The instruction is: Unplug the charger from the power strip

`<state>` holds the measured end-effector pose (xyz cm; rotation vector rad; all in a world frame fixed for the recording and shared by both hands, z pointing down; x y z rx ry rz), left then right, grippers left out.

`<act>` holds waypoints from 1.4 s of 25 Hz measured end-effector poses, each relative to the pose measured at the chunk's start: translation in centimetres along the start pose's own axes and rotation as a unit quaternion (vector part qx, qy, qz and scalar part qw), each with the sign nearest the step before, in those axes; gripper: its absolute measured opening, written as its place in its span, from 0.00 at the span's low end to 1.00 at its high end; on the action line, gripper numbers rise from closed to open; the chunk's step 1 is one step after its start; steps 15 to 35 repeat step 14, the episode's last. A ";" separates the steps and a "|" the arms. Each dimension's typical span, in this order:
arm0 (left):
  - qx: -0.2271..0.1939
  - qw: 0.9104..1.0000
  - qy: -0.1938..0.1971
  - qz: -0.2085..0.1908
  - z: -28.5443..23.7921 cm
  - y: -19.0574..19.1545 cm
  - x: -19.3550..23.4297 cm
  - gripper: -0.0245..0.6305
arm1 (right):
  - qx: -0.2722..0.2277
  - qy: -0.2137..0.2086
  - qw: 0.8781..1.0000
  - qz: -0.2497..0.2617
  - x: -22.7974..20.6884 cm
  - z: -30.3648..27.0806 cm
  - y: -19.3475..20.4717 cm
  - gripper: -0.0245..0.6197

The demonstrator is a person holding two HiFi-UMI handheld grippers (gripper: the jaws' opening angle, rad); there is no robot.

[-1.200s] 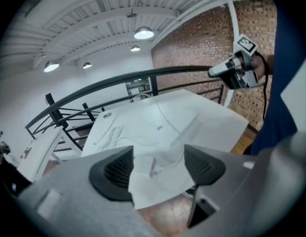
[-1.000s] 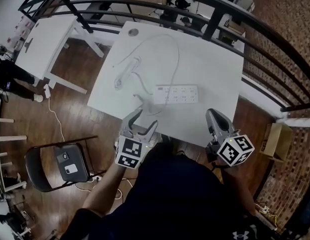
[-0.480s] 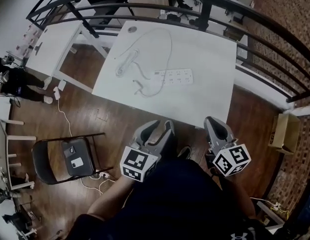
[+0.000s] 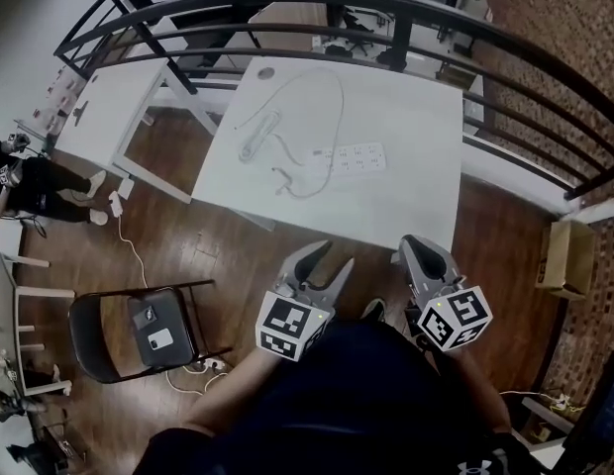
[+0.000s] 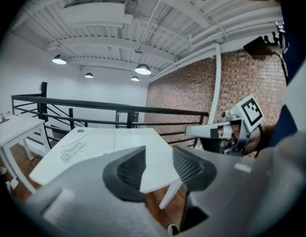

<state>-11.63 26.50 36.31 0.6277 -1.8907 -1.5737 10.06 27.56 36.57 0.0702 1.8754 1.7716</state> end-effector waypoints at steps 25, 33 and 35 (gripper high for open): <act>-0.005 0.999 0.028 0.028 3.2 -1.4 7.3 0.30 | 0.018 0.056 0.998 0.014 5.3 -3.7 2.5 0.06; -0.005 0.999 0.028 0.028 3.2 -1.4 7.3 0.30 | 0.018 0.056 0.998 0.014 5.3 -3.7 2.5 0.06; -0.005 0.999 0.028 0.028 3.2 -1.4 7.3 0.30 | 0.018 0.056 0.998 0.014 5.3 -3.7 2.5 0.06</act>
Point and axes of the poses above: the fingertips, and each gripper's own axes: z backward along the fingers, x to its left, y out of its underside, the point moved 9 cm from there along z, backward along the fingers, and after that the axes turned 15 degrees about -x, right-handed, at the moved point
